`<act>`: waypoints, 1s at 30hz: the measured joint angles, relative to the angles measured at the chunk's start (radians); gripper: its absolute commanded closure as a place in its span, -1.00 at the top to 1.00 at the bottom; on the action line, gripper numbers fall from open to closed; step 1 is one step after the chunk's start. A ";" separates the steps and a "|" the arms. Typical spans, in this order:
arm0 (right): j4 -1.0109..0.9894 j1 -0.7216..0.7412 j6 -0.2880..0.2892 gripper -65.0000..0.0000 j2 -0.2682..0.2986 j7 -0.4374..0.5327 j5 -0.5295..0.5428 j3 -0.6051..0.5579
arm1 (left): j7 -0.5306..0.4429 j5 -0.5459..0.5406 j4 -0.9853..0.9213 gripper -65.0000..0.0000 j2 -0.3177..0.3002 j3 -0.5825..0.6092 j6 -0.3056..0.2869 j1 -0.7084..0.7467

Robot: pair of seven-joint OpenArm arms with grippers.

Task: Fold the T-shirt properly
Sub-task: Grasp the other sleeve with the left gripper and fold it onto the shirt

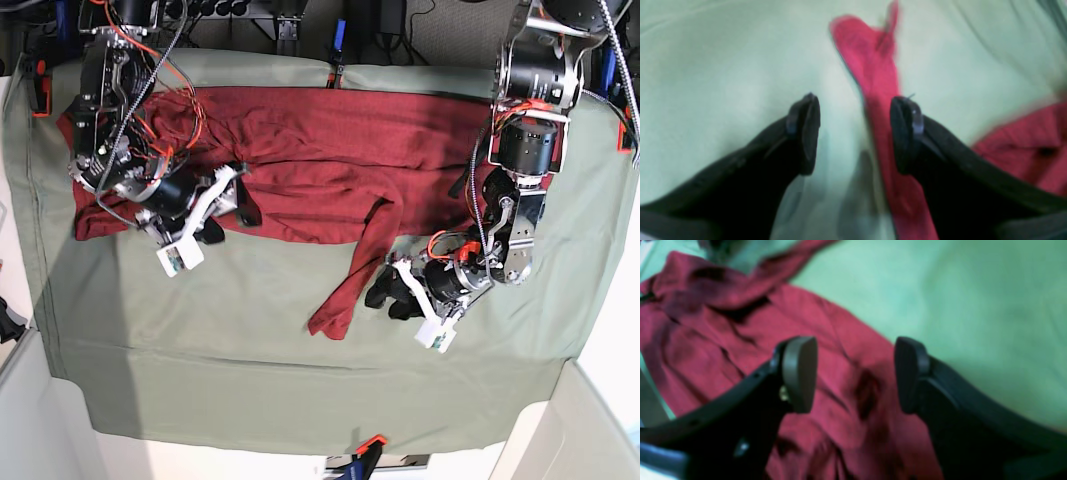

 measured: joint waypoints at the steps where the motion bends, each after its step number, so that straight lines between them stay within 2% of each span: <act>1: 0.005 -0.018 0.000 0.14 0.004 0.000 0.015 0.011 | -0.006 0.011 -0.037 0.11 0.012 0.000 0.002 -0.021; 4: 0.023 -0.056 0.000 0.14 0.018 -0.002 0.045 0.034 | -0.006 0.017 -0.098 0.11 0.052 0.000 0.003 -0.060; 11: 0.049 -0.087 0.001 0.14 0.018 -0.001 0.044 0.045 | -0.005 0.023 -0.098 0.11 0.130 0.000 0.002 -0.068; 14: 0.049 -0.087 0.000 0.13 0.018 -0.001 0.044 0.045 | -0.024 0.087 -0.098 0.11 0.135 0.000 0.013 -0.068; 16: 0.049 -0.087 0.000 0.14 0.018 -0.001 0.044 0.045 | -0.042 0.124 -0.108 0.11 0.136 0.000 0.068 -0.069; 23: 0.049 -0.087 0.000 0.13 0.018 -0.002 0.059 0.045 | -0.104 0.199 -0.135 0.11 0.138 0.075 0.074 -0.066; 26: 0.050 -0.087 0.000 0.13 0.018 -0.002 0.059 0.045 | -0.132 0.199 -0.135 0.11 0.138 0.108 0.137 -0.065; 27: 0.050 -0.087 0.000 0.13 0.018 -0.002 0.059 0.045 | -0.136 0.198 -0.134 0.07 0.140 0.114 0.164 -0.066; 28: 0.050 -0.087 0.000 0.13 0.018 -0.002 0.059 0.045 | -0.139 0.200 -0.134 -0.04 0.142 0.114 0.195 -0.065; 30: 0.050 -0.087 0.000 0.13 0.018 -0.002 0.059 0.045 | -0.144 0.229 -0.134 -0.45 0.148 0.114 0.228 -0.066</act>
